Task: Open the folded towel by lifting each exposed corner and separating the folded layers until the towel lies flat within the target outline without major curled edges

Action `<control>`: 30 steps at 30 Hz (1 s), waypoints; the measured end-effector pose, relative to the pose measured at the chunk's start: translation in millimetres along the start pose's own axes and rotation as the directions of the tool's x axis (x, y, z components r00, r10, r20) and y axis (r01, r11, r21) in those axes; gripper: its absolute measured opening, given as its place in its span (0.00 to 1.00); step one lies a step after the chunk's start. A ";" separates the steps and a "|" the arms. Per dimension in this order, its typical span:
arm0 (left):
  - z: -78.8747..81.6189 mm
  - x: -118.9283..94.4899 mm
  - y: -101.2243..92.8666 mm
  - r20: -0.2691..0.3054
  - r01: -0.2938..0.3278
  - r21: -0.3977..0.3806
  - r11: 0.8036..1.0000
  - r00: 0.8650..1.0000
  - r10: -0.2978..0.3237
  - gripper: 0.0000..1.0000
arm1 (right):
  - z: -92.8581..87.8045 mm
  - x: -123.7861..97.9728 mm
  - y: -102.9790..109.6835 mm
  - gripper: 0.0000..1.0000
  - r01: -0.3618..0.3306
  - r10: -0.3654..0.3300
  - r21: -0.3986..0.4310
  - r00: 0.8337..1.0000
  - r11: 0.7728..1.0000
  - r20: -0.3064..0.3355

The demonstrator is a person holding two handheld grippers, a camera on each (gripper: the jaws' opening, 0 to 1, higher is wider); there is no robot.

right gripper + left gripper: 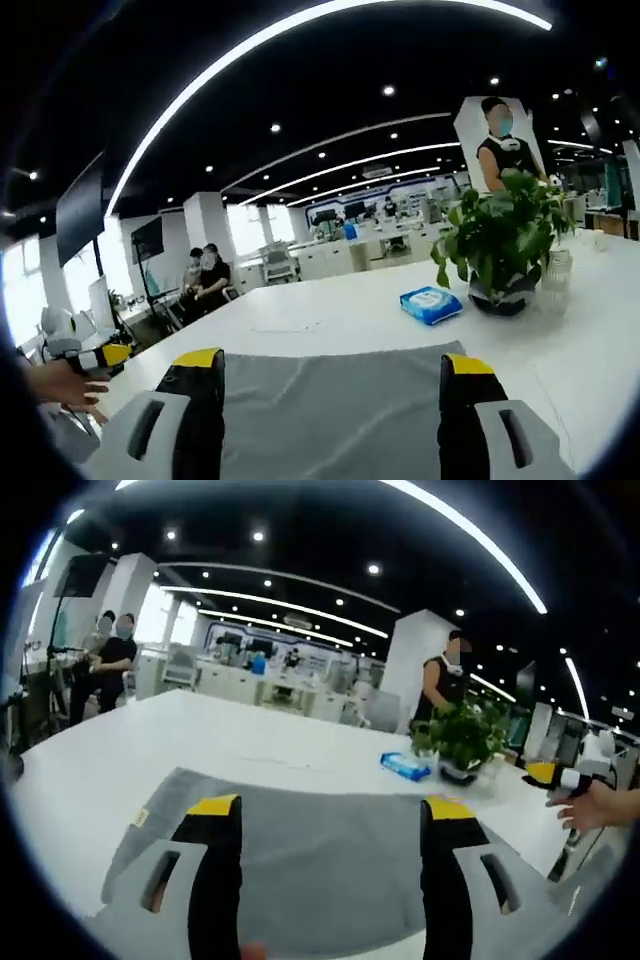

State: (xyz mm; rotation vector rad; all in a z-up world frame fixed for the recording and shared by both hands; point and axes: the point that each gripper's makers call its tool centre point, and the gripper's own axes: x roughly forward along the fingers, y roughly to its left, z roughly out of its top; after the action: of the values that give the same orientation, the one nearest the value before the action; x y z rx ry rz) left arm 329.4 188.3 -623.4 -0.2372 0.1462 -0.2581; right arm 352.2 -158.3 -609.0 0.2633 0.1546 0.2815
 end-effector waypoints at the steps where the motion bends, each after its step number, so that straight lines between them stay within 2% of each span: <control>1: 2.2 -3.5 0.7 0.009 -0.005 0.000 1.000 1.000 0.005 0.74 | -1.2 -1.5 0.6 0.90 0.000 0.000 -0.005 1.000 1.000 -0.007; 7: 12.6 -14.7 3.9 0.079 -0.009 0.006 1.000 0.997 0.009 0.81 | -8.1 -6.0 10.6 0.89 -0.006 0.005 -0.047 1.000 0.999 -0.012; 9: 10.6 -15.9 4.5 0.087 -0.010 0.020 1.000 0.996 0.008 0.81 | -11.9 -5.7 13.6 0.89 -0.009 0.009 -0.070 1.000 0.998 -0.009; 12: 7.5 -19.7 2.3 0.102 -0.010 0.027 1.000 0.995 0.007 0.82 | -20.3 -9.0 13.9 0.85 -0.001 -0.005 -0.132 0.999 0.991 -0.044; 15: 6.7 -24.9 -5.2 0.122 -0.003 0.027 1.000 0.992 -0.001 0.84 | -17.0 -20.4 14.0 0.84 0.009 -0.011 -0.139 1.000 0.990 -0.013; 17: 3.4 -26.1 -9.4 0.106 0.003 0.067 0.998 0.994 -0.010 0.84 | -16.9 -24.5 13.5 0.85 0.013 -0.014 -0.140 1.000 0.990 -0.006; 18: 2.9 -26.6 -11.2 0.101 0.002 0.097 0.995 0.995 -0.012 0.84 | -18.1 -28.3 10.5 0.86 0.025 -0.027 -0.166 1.000 0.986 -0.006; 19: 2.6 -26.7 -11.6 0.104 0.001 0.104 0.995 0.995 -0.012 0.84 | -20.2 -31.6 6.6 0.85 0.037 -0.040 -0.189 0.999 0.981 -0.008; 23: -0.3 -25.1 -11.6 0.101 -0.004 0.135 0.991 0.995 -0.010 0.84 | -24.0 -40.1 -3.6 0.85 0.066 -0.064 -0.179 0.998 0.982 0.017; 24: -0.6 -25.0 -11.8 0.101 -0.009 0.146 0.989 0.995 -0.006 0.84 | -20.8 -40.7 -8.7 0.86 0.094 -0.091 -0.155 0.996 0.983 0.027; 27: -2.4 -24.0 -13.1 0.095 -0.005 0.167 0.986 0.995 -0.011 0.83 | -4.1 -43.6 -14.0 0.83 0.120 -0.105 -0.173 0.990 0.978 0.093; 30: -5.3 -22.9 -16.4 0.079 -0.006 0.203 0.979 0.997 -0.011 0.83 | -6.1 -48.4 -19.5 0.84 0.126 -0.115 -0.141 0.990 0.982 0.080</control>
State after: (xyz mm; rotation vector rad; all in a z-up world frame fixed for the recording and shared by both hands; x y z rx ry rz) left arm 302.7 177.9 -621.8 -0.0445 0.0396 -0.2636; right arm 310.1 -189.1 -614.7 0.1176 0.0779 0.1617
